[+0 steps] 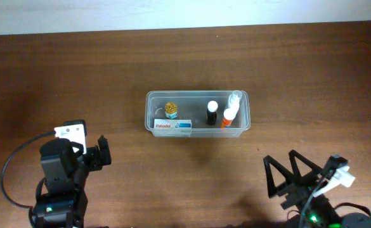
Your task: Pack container
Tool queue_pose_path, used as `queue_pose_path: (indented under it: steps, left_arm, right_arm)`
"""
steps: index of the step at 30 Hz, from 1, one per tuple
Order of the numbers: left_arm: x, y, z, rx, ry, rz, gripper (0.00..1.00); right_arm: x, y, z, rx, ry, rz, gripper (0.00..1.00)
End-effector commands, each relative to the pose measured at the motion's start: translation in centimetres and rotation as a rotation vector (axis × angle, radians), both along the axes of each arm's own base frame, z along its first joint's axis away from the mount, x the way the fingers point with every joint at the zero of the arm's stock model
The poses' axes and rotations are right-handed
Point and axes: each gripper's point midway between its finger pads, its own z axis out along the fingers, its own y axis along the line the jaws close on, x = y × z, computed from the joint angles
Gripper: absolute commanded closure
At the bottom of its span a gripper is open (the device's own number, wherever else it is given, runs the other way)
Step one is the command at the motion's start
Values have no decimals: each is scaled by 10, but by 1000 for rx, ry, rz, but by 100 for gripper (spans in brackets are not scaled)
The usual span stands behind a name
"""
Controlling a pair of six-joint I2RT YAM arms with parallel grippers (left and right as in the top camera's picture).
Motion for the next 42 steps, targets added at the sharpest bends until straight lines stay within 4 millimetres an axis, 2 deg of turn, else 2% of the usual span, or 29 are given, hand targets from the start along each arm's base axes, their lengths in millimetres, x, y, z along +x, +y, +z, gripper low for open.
queue_pose_path:
  steps: [1,5,9,13,17,21,27,39,42]
  left_arm:
    - [0,1,0,19,3,-8,1]
    - [0,1,0,19,3,-8,0]
    - [0,1,0,19,3,-8,1]
    - [0,1,0,19,3,-8,1]
    - [0,1,0,19,3,-8,1]
    - [0,1,0,19,3,-8,1]
    - [0,1,0,19,3,-8,1]
    - [0,1,0,19,3,-8,0]
    - [0,1,0,19,3,-8,1]
  right_arm:
    - [10,-5,-15,18,-66,-47,1]
    - [34,2,-18,-1,-201,-59,2]
    - [45,2,-18,-76,-337,-85,2]
    - [53,-2,-30,-219,-402,-123,1]
    - [62,-16,-47,-353,-392,-187,2]
    - [65,-26,-51,-471,-403,-228,2]
    - [69,-20,-74,-702,-443,-153,1]
    - [79,-45,-135,-744,-233,-185,1]
    - [79,-55,-135,-749,-219,-225,2]
